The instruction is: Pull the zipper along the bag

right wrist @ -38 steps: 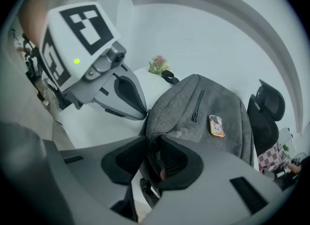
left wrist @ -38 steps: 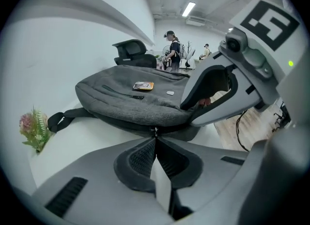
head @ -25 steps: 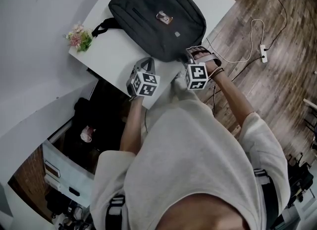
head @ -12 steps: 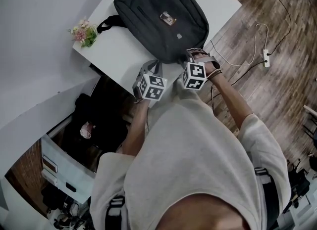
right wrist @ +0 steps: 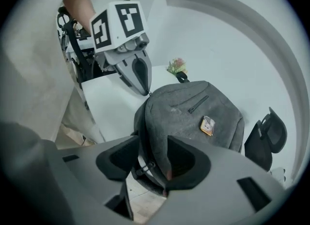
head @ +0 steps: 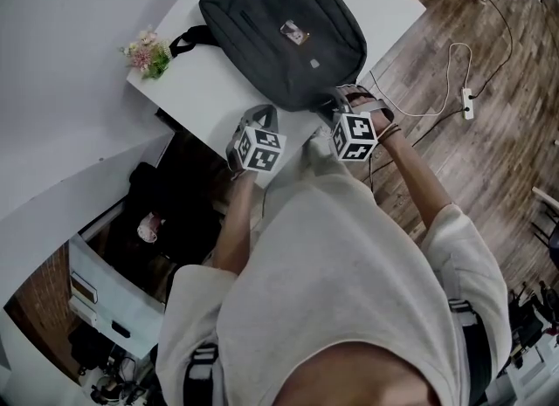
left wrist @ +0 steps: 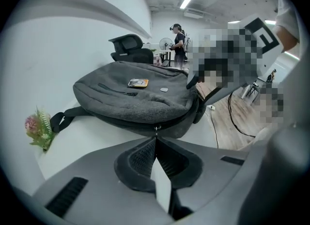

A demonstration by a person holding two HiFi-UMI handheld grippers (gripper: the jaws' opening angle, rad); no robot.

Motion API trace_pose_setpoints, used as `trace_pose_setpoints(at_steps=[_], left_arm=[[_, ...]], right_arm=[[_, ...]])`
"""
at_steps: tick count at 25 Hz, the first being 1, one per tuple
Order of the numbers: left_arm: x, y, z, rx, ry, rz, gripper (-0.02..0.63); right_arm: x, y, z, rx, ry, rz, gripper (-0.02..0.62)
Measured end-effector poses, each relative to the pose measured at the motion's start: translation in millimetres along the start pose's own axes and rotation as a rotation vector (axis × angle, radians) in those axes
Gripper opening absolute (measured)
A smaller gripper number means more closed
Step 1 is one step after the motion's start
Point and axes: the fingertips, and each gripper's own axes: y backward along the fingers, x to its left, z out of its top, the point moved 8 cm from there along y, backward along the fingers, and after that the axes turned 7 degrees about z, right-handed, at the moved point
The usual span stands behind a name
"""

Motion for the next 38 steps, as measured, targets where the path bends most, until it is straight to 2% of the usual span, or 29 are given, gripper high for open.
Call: trace_pose_setpoints(at_steps=[2,6,7,8,14,19,21,23,33,38], left_arm=[[3,0,-2,-0.002,-0.015,-0.003,0.026],[10,-1,-8,0.001,-0.018,-0.001,0.028],[13,-1,-9,0.005,-0.020,0.003,0.028],[16,-1,-10,0.011,-0.022,0.009,0.028],[53,3,-24,0.053,0.080,0.088,0.028],[62,14,-24,0.060,0.053,0.126,0.026],[55,15,-22,0.068,0.028,0.130,0.028],[45,16,-21,0.080,0.001,0.122,0.028],[-1,23,-10,0.071,0.091,0.052,0.031],[-33,20,-2,0.069,0.091,0.000,0.032]], right_arm=[[-5,4,-15,0.048,0.047,0.011,0.204],[-12,-1,-38,0.191,0.224,0.026,0.204],[-12,-5,-38,0.200,0.255,0.029,0.206],[-11,-9,-37,0.197,0.266,0.029,0.180],[-3,-28,3,0.121,0.164,-0.007,0.098],[-5,-44,17,0.138,0.076,-0.016,0.080],[-6,-45,18,0.149,0.071,-0.013,0.077],[-5,-46,18,0.162,0.070,-0.005,0.077],[-9,-42,16,0.203,0.048,-0.015,0.074],[-9,-44,17,0.214,0.044,-0.015,0.072]])
